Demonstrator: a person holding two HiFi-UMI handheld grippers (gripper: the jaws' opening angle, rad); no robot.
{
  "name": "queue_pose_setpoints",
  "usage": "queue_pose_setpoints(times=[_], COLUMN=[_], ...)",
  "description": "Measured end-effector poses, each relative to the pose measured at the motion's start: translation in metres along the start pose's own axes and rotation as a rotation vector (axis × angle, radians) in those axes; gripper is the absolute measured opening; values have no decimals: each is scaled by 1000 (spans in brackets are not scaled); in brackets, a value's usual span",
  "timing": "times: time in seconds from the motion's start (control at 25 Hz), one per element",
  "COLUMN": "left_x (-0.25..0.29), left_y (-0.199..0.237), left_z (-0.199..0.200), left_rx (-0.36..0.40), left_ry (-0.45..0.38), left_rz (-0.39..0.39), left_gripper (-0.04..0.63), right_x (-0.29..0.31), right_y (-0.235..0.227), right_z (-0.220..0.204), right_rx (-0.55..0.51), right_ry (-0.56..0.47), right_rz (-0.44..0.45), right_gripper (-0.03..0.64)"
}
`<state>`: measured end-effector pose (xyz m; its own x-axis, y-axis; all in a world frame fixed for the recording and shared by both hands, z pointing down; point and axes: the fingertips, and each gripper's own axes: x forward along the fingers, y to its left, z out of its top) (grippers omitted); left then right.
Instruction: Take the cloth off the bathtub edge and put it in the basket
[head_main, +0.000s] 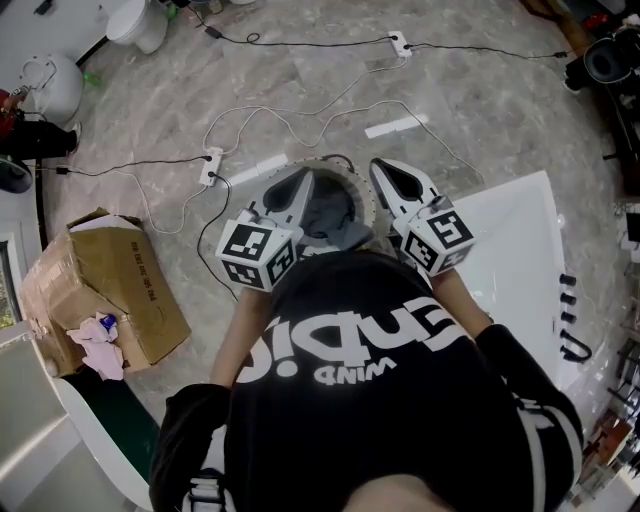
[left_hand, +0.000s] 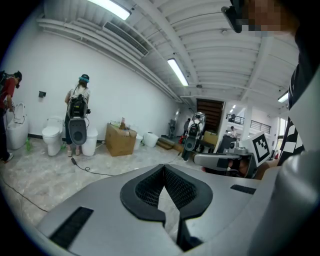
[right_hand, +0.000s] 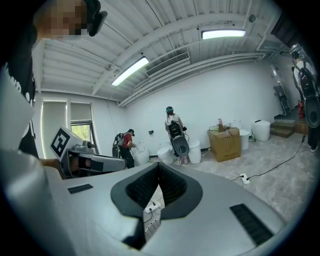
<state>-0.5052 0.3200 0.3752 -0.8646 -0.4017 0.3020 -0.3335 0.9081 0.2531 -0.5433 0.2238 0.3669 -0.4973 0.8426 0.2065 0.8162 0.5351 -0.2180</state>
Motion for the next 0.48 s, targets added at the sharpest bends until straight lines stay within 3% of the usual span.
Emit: queue_pose_setpoints(times=[0.48], left_x=[-8], left_y=[-16], left_z=[-11], left_rx=[-4], left_ry=[10], left_rz=[26], left_gripper=[15], right_x=[-18], right_y=[0], right_z=[-5], right_rx=[4], right_ry=[16], right_rz=[15], right_gripper=[12])
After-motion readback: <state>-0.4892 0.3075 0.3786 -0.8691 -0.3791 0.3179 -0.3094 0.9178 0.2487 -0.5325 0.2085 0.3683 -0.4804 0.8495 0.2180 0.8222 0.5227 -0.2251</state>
